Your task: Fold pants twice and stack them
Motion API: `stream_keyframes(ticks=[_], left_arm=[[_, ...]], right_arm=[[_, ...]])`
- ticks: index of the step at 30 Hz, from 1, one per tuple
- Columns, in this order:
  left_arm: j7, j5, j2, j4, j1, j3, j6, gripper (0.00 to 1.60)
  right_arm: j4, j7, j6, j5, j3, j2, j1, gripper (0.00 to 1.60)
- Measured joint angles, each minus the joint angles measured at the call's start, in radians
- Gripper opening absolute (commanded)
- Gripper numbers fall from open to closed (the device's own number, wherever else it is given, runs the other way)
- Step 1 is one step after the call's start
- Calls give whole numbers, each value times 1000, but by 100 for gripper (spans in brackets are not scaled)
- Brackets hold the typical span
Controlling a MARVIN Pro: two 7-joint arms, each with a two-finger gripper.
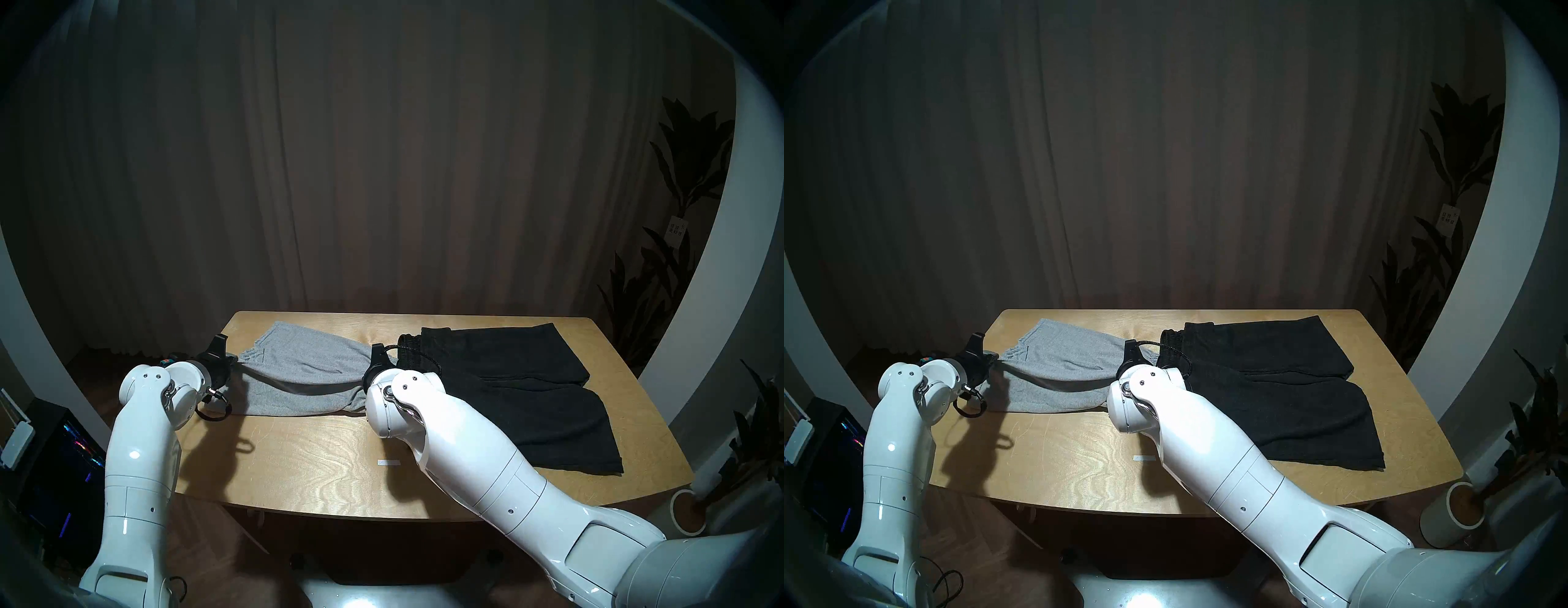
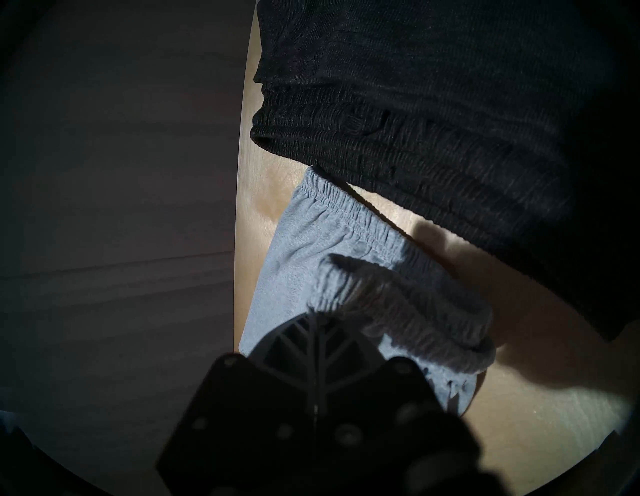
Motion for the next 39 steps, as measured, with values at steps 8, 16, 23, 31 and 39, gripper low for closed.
stream_keyframes(ticks=[8, 16, 23, 31, 39], left_arm=[[-32, -1, 22, 76, -66, 52, -14, 0], [-57, 13, 32, 152, -134, 105, -29, 0], [-73, 32, 31, 215, -191, 149, -41, 0], [-85, 52, 26, 271, -250, 192, -51, 0], [-87, 78, 6, 335, -317, 237, -61, 0]], right_arm=[[64, 14, -19, -8, 4, -27, 25, 0], [130, 28, -36, -13, 14, -48, 50, 0], [177, 39, -47, -15, 26, -65, 74, 0], [220, 45, -57, -14, 39, -84, 96, 0], [265, 47, -69, -8, 60, -105, 117, 0]])
